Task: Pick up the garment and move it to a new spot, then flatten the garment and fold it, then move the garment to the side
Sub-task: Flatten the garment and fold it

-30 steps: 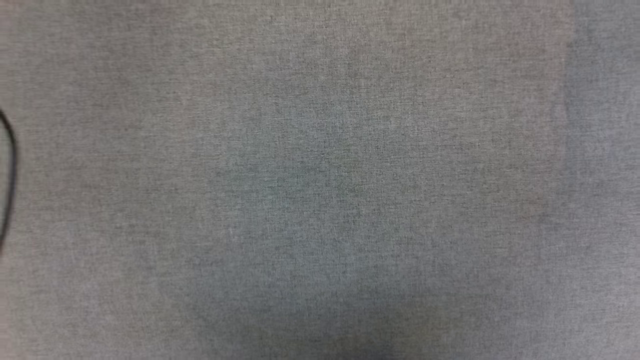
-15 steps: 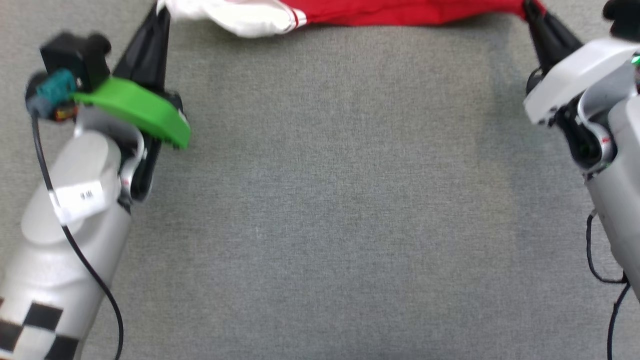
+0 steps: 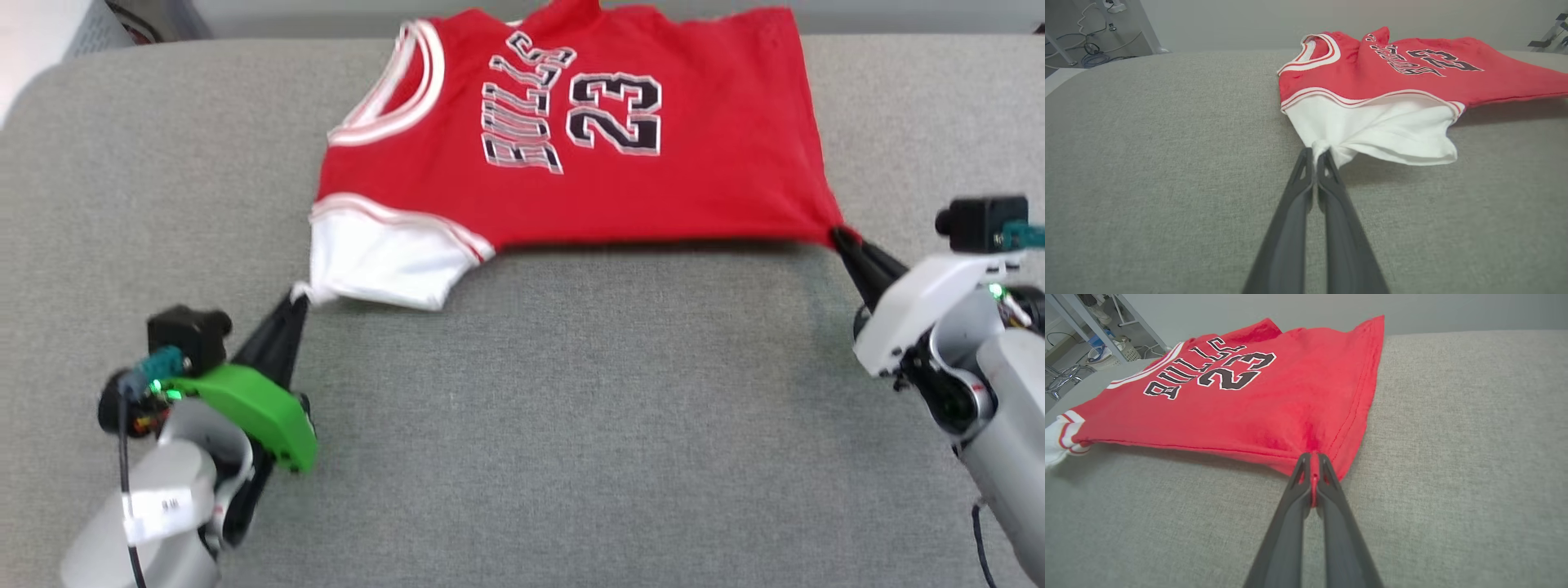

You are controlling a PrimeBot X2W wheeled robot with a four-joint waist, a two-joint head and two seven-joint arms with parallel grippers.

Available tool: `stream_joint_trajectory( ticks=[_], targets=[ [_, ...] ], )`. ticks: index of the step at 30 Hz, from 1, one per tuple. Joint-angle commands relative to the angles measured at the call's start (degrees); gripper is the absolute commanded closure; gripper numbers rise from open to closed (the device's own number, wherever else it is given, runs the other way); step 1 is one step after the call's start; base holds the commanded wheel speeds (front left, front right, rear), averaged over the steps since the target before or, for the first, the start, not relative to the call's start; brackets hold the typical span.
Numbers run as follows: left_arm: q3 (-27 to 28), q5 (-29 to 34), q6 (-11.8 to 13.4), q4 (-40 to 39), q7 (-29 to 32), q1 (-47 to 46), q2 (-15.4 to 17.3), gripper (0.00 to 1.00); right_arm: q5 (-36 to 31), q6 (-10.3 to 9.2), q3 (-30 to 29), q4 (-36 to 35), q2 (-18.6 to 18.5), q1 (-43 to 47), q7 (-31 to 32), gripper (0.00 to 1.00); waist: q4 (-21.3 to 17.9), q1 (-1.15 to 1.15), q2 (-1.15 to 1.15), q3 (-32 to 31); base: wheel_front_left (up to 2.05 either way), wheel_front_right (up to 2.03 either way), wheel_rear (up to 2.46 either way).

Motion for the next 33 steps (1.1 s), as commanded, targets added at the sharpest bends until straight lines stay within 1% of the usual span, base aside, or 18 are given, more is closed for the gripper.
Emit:
stream_joint_trajectory(
  ticks=[1,3,9,12,17,20,26,31,33],
  targets=[
    [-0.5,-0.3,-0.2,-0.6,0.5,2.2,0.6,1.0,1.2,-0.46,0.0,0.6,-0.7,1.9,0.6,1.0,1.1,0.01,0.0,-3.7,0.0,0.0,0.0],
    [-1.4,-0.8,-0.6,-1.8,1.5,4.5,1.1,1.0,2.5,-0.46,0.0,1.1,-1.3,3.9,1.2,1.0,1.2,0.01,0.0,-5.1,0.0,0.0,0.0],
    [-3.1,-1.8,-0.2,-6.3,4.0,10.8,2.8,1.0,7.2,-0.46,-0.2,0.3,-3.1,10.3,4.2,1.0,1.3,0.01,0.0,-9.0,0.0,0.0,0.0],
    [-4.6,0.1,1.1,-8.5,5.1,13.5,4.9,1.0,9.4,-0.46,-0.1,-1.3,-4.1,13.3,6.2,1.0,1.0,0.01,0.0,-10.5,0.0,0.0,0.0],
    [-5.0,-1.2,2.4,-12.8,7.3,18.2,7.0,1.0,13.1,-0.46,-0.1,-5.4,-5.9,18.6,10.0,1.0,0.9,0.01,0.0,-12.7,0.0,0.0,0.0],
    [-5.7,-2.3,2.4,-15.8,9.3,20.9,8.4,1.0,14.3,-0.46,-0.4,-7.9,-7.3,21.7,11.9,1.0,1.1,0.01,0.0,-13.9,0.0,0.0,0.0],
    [-6.7,-4.8,2.8,-21.4,13.7,25.7,11.4,1.0,16.2,-0.46,-2.8,-11.5,-9.9,28.2,15.4,1.0,1.5,0.01,0.0,-16.4,0.0,0.0,0.0],
    [-8.1,-7.8,1.6,-26.0,18.7,29.1,14.7,1.0,17.6,-0.46,-5.4,-15.1,-11.5,33.8,19.7,1.0,1.7,0.01,0.0,-18.3,0.0,0.0,0.0],
    [-8.4,-8.3,1.8,-27.6,20.4,29.9,16.1,1.0,18.1,-0.46,-6.6,-17.1,-11.9,35.9,21.4,1.0,1.8,0.01,0.0,-18.4,0.0,0.0,0.0]
  ],
)
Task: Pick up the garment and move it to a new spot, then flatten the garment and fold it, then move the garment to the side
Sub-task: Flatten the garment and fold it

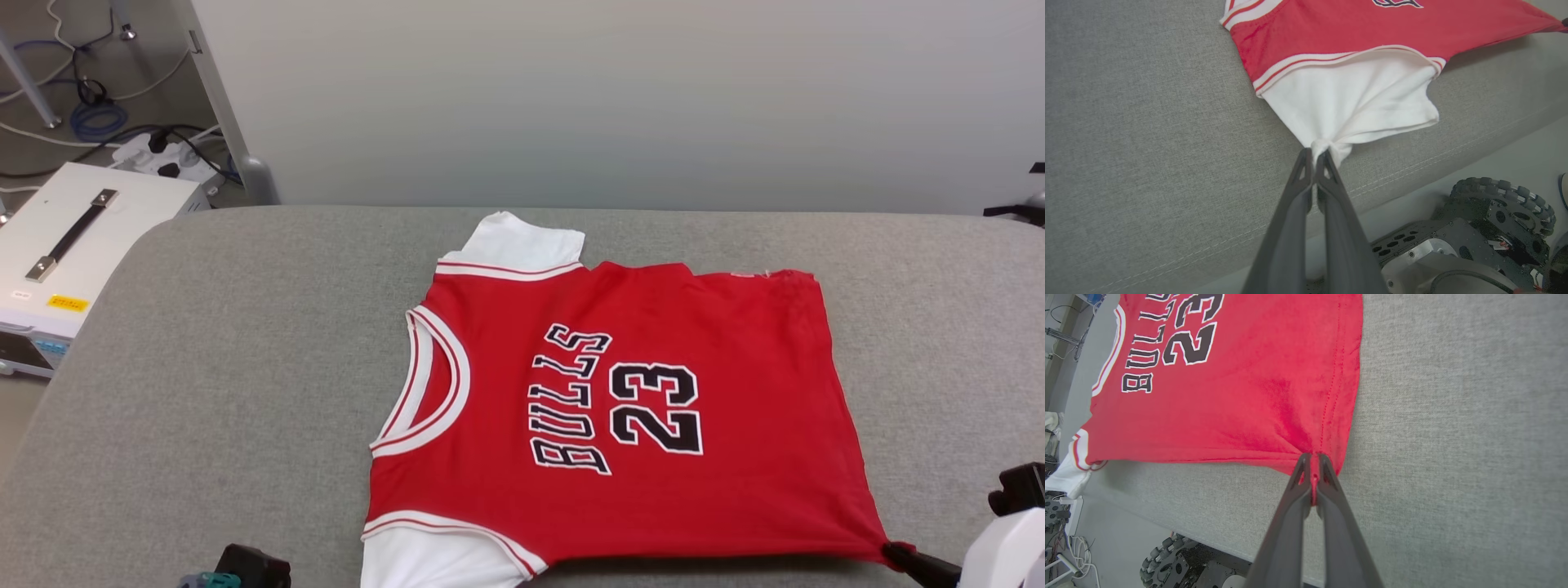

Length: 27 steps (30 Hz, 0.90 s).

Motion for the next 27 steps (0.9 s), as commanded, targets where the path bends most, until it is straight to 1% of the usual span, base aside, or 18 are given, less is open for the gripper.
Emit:
stream_joint_trajectory(
  ticks=[1,5,9,11,13,19,27],
  targets=[
    [0.0,0.0,0.2,-1.0,0.6,1.0,1.4,1.0,0.5,-0.46,-1.1,-1.3,-0.6,1.6,1.0,1.0,0.3,0.01,0.0,-0.2,0.0,0.0,0.0],
    [1.5,-0.1,0.8,-3.7,-0.5,0.9,2.5,1.0,-0.3,-0.46,-4.6,-5.6,-0.8,3.4,3.0,1.0,0.2,0.01,0.0,1.1,0.0,0.0,0.0],
    [3.4,0.8,1.1,-4.9,-2.3,-2.3,1.9,1.0,-2.1,-0.46,-8.5,-8.9,0.3,3.0,4.7,1.0,-0.2,0.01,0.0,3.4,0.0,0.0,0.0],
    [4.2,1.6,0.8,-5.2,-2.2,-6.3,1.1,1.0,-3.9,-0.46,-11.5,-11.0,1.6,1.8,6.4,1.0,-0.3,0.01,0.0,5.4,0.0,0.0,0.0],
    [4.6,2.3,0.5,-4.9,-1.8,-9.1,0.6,1.0,-5.3,-0.46,-13.1,-12.1,2.6,0.6,7.5,1.0,-0.5,0.01,0.0,6.7,0.0,0.0,0.0],
    [5.1,3.7,-0.2,-2.4,0.0,-17.1,-1.2,1.0,-9.9,-0.46,-16.1,-13.6,6.2,-4.4,11.1,1.0,-1.3,0.01,0.0,10.1,0.0,0.0,0.0],
    [4.9,4.9,-2.2,3.8,1.8,-26.2,-3.8,1.0,-15.2,-0.46,-17.3,-11.7,9.9,-11.0,13.9,1.0,-2.2,0.01,0.0,14.6,0.0,0.0,0.0]
  ],
)
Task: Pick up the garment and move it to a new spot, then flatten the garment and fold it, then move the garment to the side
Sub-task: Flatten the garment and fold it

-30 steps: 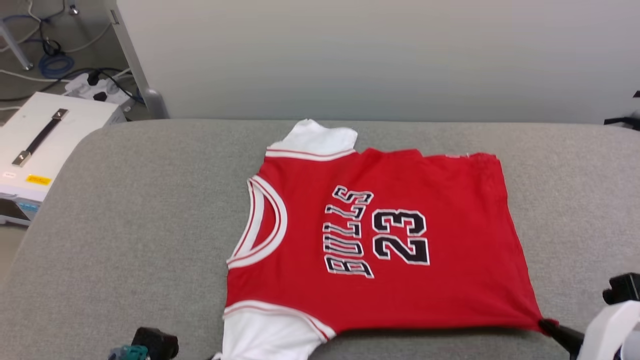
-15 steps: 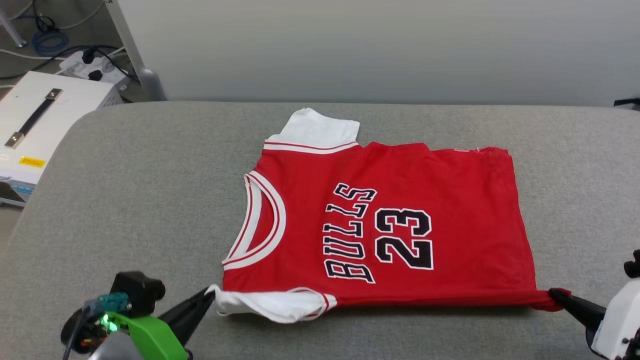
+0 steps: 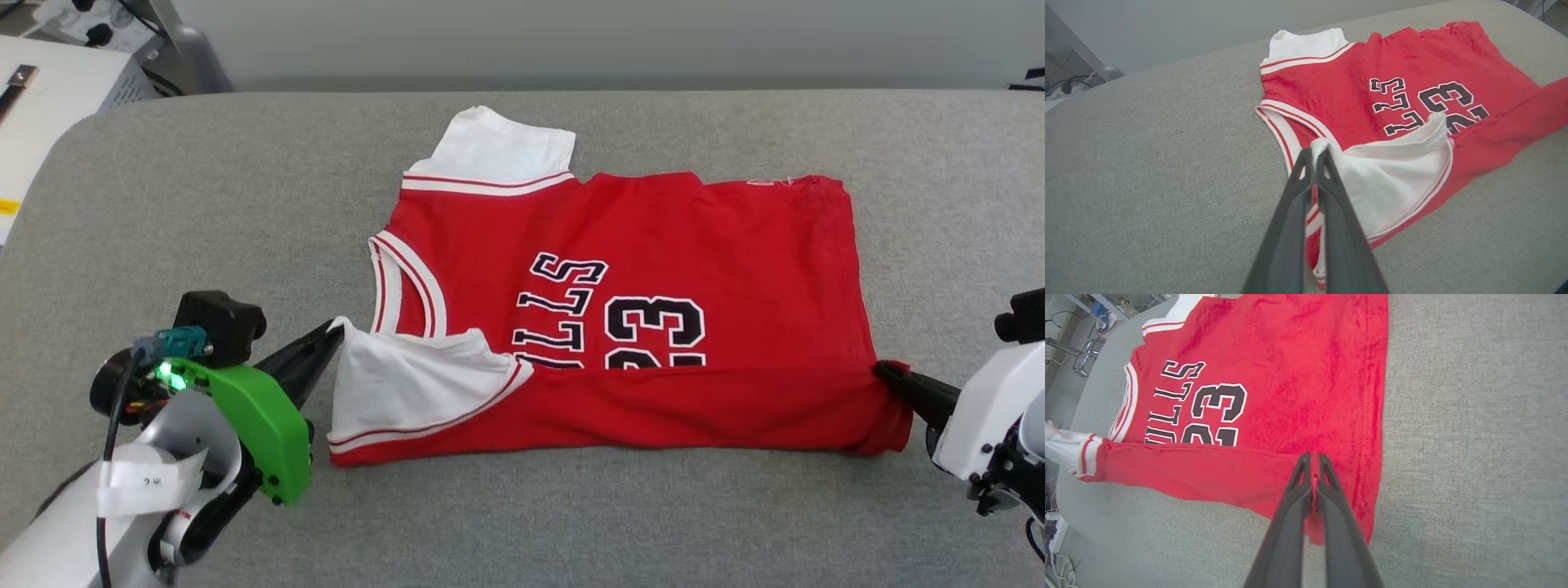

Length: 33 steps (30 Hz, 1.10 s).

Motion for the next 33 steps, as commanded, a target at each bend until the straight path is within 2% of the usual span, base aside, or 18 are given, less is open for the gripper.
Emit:
stream_joint_trajectory(
  ticks=[1,9,16,17,18,19,26,33],
  targets=[
    [-0.1,0.8,-0.6,1.4,0.4,-2.1,-0.5,1.0,-1.0,-0.45,-0.2,0.6,0.5,-1.7,0.5,1.0,-0.8,0.0,0.0,2.5,0.0,0.0,0.0],
    [-1.8,2.1,-2.8,10.8,1.1,-8.1,-3.4,1.0,-3.3,-0.45,0.5,3.9,2.6,-6.0,0.2,1.0,-1.5,0.0,0.0,6.1,0.0,0.0,0.0],
    [-3.8,3.2,-4.1,19.0,-0.3,-11.3,-6.9,1.0,-4.9,-0.45,1.7,7.0,3.0,-7.9,-0.8,1.0,-1.9,0.0,0.0,7.4,0.0,0.0,0.0],
    [-4.2,3.5,-4.3,20.1,-0.5,-11.7,-7.4,0.97,-5.0,-0.45,1.8,7.5,3.0,-8.0,-1.0,1.0,-1.9,0.0,0.0,7.4,0.0,0.0,0.0],
    [-4.4,3.8,-4.3,21.1,-0.9,-12.1,-7.8,0.32,-5.3,-0.45,1.8,7.8,3.1,-8.2,-1.5,0.64,-2.0,0.0,0.0,7.4,0.0,0.0,0.0],
    [-4.6,4.2,-4.3,22.2,-1.4,-12.5,-8.3,0.0,-5.6,-0.45,1.9,8.2,3.2,-8.4,-1.9,0.0,-2.0,0.0,0.0,7.4,0.0,0.0,0.0],
    [-4.3,4.2,-3.6,28.3,-6.6,-13.6,-12.7,0.0,-5.0,-0.45,1.6,9.7,4.2,-8.6,-5.4,0.0,-1.6,0.0,0.0,5.4,0.0,0.0,0.0],
    [-0.7,1.5,-0.8,31.3,-14.5,-11.5,-16.6,0.0,-7.5,-0.45,1.7,7.7,3.3,-5.8,-9.7,0.0,-0.8,0.0,0.0,0.2,0.0,0.0,0.0]
  ],
)
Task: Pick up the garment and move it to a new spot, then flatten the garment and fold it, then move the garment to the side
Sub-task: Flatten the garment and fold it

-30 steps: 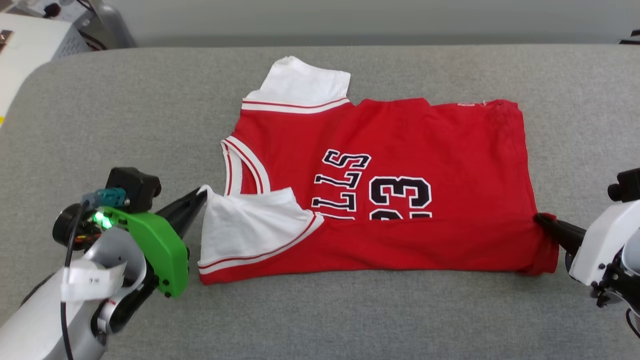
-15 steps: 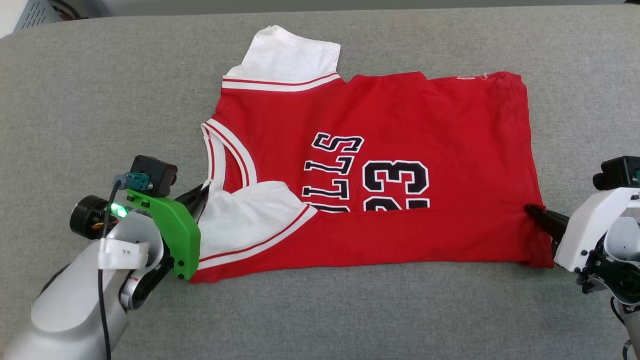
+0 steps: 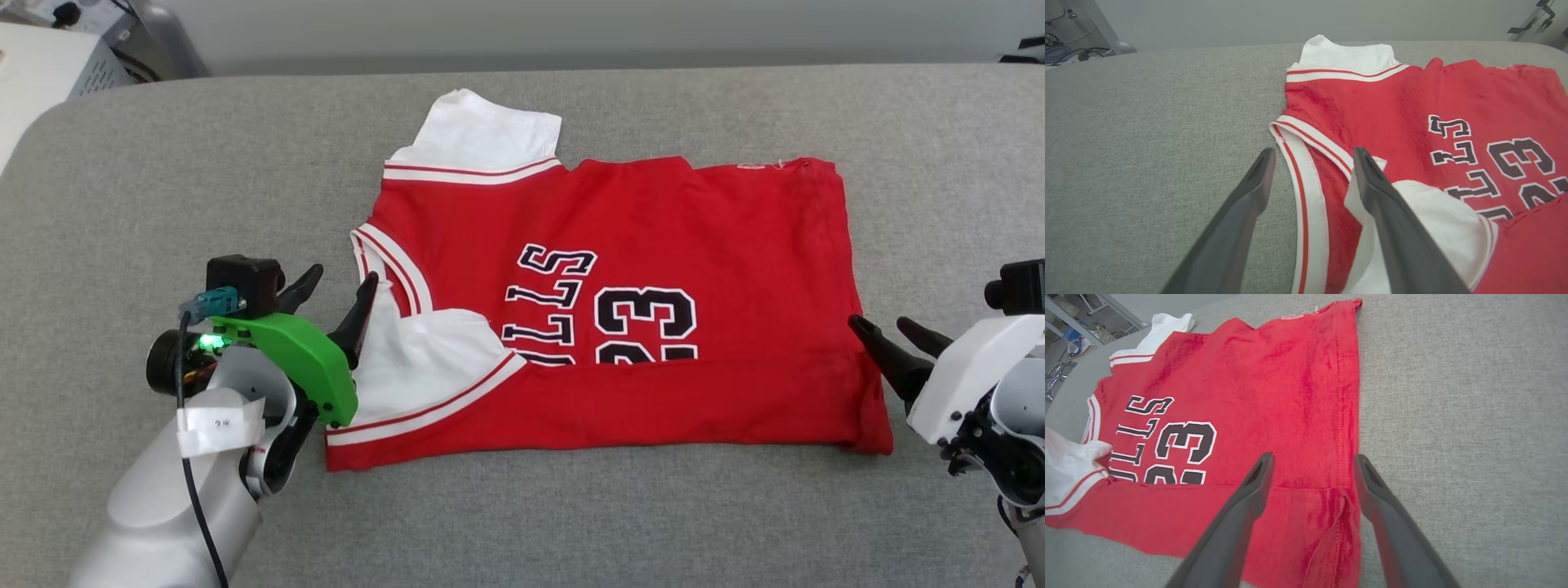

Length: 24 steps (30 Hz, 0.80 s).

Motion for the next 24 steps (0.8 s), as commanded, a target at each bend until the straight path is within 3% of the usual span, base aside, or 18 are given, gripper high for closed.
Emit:
stream_joint_trajectory(
  ticks=[1,7,10,18,24],
  targets=[
    [0.9,-1.0,0.9,-0.2,-1.2,1.5,-0.4,0.0,-0.8,-0.04,-0.5,-0.5,0.3,1.5,-0.4,0.0,0.4,0.0,0.0,-2.8,0.0,0.0,0.0],
    [3.0,-3.3,4.3,-5.1,-3.9,7.8,-0.7,0.0,-6.1,-0.04,-3.2,-4.4,1.4,6.3,1.2,0.0,0.3,0.0,0.0,-4.7,0.0,0.0,0.0],
    [3.2,-3.2,8.0,-8.4,-3.5,11.7,-0.1,0.0,-9.8,-0.04,-5.3,-7.3,3.4,9.1,3.1,0.0,0.2,0.0,0.0,-5.0,0.0,0.0,0.0],
    [1.9,-3.6,15.5,-16.9,3.3,19.3,2.2,0.0,-20.5,-0.04,-12.7,-15.9,11.3,14.8,11.5,0.0,-0.5,0.0,0.0,-3.1,0.0,0.0,0.0],
    [0.8,-3.1,19.8,-21.1,9.6,21.4,5.2,0.0,-24.3,-0.04,-15.3,-22.6,16.4,16.5,16.5,0.0,-1.3,0.0,0.0,-1.1,0.0,0.0,0.0]
  ],
)
